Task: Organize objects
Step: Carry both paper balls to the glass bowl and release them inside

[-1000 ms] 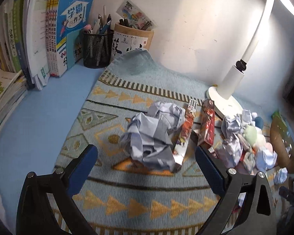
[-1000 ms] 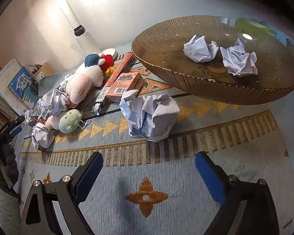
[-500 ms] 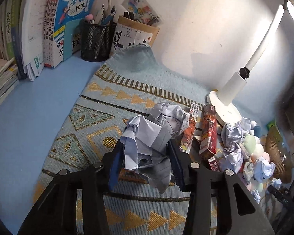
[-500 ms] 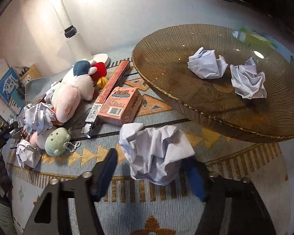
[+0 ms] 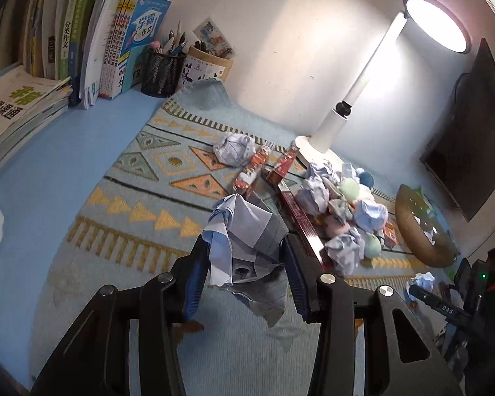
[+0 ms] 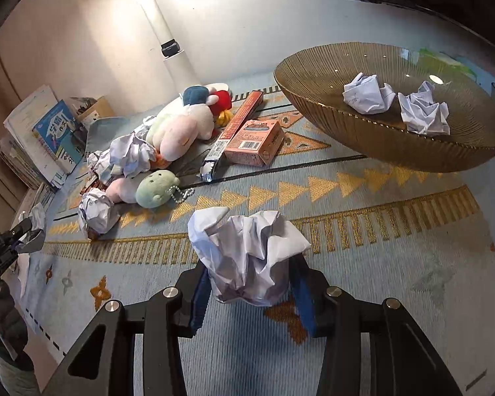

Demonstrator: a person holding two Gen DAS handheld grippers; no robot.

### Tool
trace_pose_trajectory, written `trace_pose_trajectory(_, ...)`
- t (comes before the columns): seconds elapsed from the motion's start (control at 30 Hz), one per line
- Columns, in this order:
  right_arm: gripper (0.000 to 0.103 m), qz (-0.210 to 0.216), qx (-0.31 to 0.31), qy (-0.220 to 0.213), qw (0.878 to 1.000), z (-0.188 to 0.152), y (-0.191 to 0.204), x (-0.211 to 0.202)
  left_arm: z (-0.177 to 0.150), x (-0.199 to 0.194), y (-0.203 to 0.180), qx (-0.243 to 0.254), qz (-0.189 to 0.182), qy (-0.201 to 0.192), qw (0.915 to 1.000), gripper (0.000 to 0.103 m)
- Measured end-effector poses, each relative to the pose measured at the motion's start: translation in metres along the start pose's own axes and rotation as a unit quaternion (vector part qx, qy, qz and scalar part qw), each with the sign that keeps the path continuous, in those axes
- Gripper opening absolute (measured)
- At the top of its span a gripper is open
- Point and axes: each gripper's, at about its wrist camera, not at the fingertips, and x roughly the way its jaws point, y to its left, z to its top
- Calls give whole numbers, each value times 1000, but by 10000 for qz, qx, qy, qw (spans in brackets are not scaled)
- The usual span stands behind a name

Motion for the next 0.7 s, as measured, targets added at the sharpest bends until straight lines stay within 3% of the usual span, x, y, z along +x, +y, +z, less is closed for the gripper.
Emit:
trace_pose_trajectory(0.33,44,53,-79,-111,9999,-25,-2,-18,-30,-12,-39,231,-260,209,9992,41)
trace_pose_trajectory(0.7,43,-114,-60,-494,9987,-14,-13,-63,-19,6,-155,1134,-949,310,9885,41)
